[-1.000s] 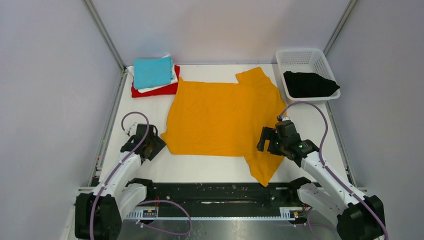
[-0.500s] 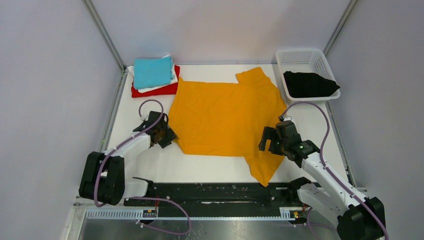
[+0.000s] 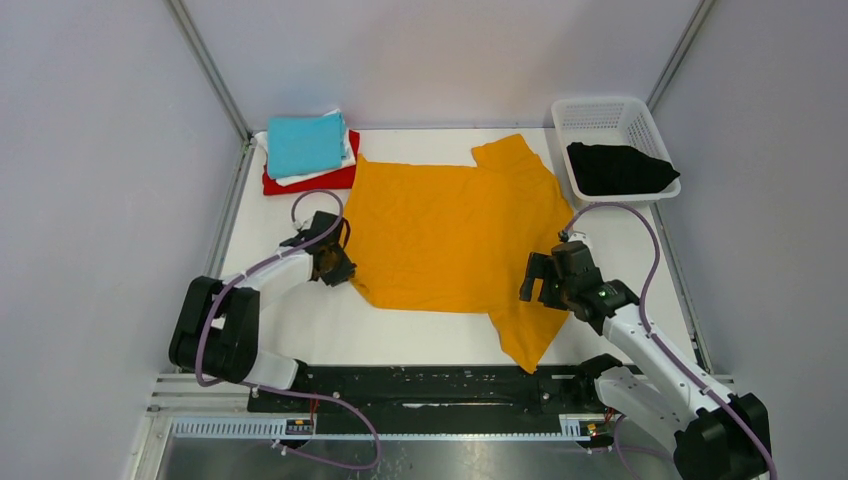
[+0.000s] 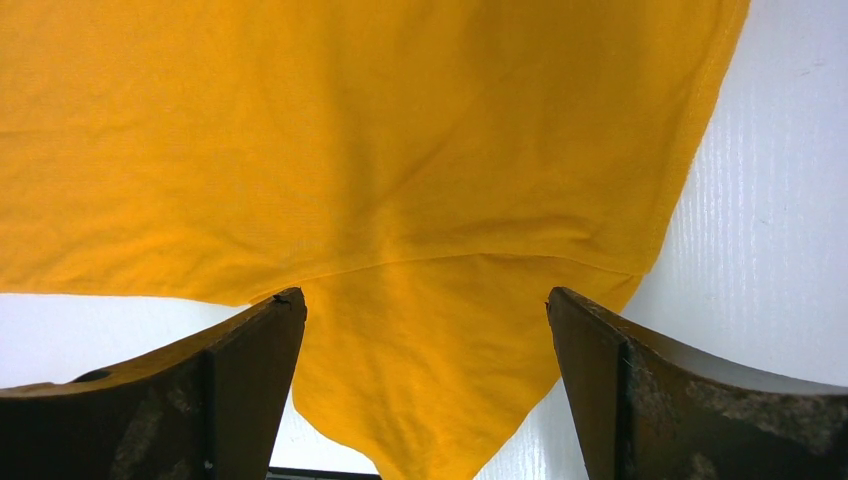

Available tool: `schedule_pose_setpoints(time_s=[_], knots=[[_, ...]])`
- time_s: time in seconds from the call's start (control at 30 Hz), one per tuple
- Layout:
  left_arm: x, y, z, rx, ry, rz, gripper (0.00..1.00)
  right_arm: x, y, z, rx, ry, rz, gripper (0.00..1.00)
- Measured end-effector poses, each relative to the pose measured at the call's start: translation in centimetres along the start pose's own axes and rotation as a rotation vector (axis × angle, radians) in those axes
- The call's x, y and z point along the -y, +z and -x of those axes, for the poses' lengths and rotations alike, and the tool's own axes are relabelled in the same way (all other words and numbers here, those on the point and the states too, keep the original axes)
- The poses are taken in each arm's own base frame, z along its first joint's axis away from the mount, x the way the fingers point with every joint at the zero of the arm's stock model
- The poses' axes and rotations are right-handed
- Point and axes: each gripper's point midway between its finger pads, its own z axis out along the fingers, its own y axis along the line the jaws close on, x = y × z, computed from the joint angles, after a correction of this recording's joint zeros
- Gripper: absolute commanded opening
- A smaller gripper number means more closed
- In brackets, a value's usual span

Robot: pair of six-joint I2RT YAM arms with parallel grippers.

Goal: Fold and stack the t-shirts
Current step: Flatten out the tshirt

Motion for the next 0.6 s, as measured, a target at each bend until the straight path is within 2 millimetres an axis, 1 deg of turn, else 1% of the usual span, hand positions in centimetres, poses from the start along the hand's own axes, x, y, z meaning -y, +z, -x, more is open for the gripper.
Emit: schedule_pose_setpoints(time_s=[0.03, 0.07, 0.17, 0.27, 0.33, 0.4, 0.43, 0.5, 0.53, 0.57, 0.6], knots=[[-0.5, -0.2, 0.1, 0.009, 0.007, 0.021, 0.02, 0.0, 0.0, 0.0, -0.001, -0.001, -0.002, 1.0], [-1.0, -0.5, 0.3, 0.026, 0.016, 0.045, 0.0, 0.1, 0.0, 0.0, -0.001, -0.001, -0.004, 1.0], [-2.3, -2.1, 1.4, 0.09, 0.029, 0.092, 0.0, 0.3, 0.2, -0.1, -0.005, -0.005, -0.02, 0.99], [-3.0, -3.8, 2.3, 0.152, 0.027, 0.111, 0.0, 0.4, 0.4, -0.2, -0.014, -0.008, -0.027, 1.0], [-3.5, -4.6, 2.5, 0.18, 0.024, 0.119, 0.0, 0.5, 0.5, -0.3, -0.019, -0.009, -0.03, 0.99], [-4.4, -5.1, 2.3, 0.191, 0.025, 0.139, 0.01, 0.5, 0.6, -0.4, -0.026, -0.012, -0.033, 0.99], [-4.9, -5.3, 2.1, 0.188, 0.027, 0.153, 0.05, 0.6, 0.6, -0.5, -0.029, -0.014, -0.035, 0.99], [-5.7, -5.7, 1.6, 0.174, 0.032, 0.185, 0.17, 0.6, 0.7, -0.6, -0.035, -0.015, -0.038, 1.0], [-6.2, -5.8, 1.4, 0.167, 0.032, 0.203, 0.2, 0.6, 0.7, -0.6, -0.037, -0.015, -0.039, 1.0], [-7.6, -6.2, 0.4, 0.132, 0.038, 0.26, 0.29, 0.7, 0.9, -0.8, -0.047, -0.017, -0.044, 0.99], [-7.7, -6.2, 0.4, 0.13, 0.039, 0.264, 0.43, 0.7, 0.9, -0.8, -0.047, -0.017, -0.045, 0.99]])
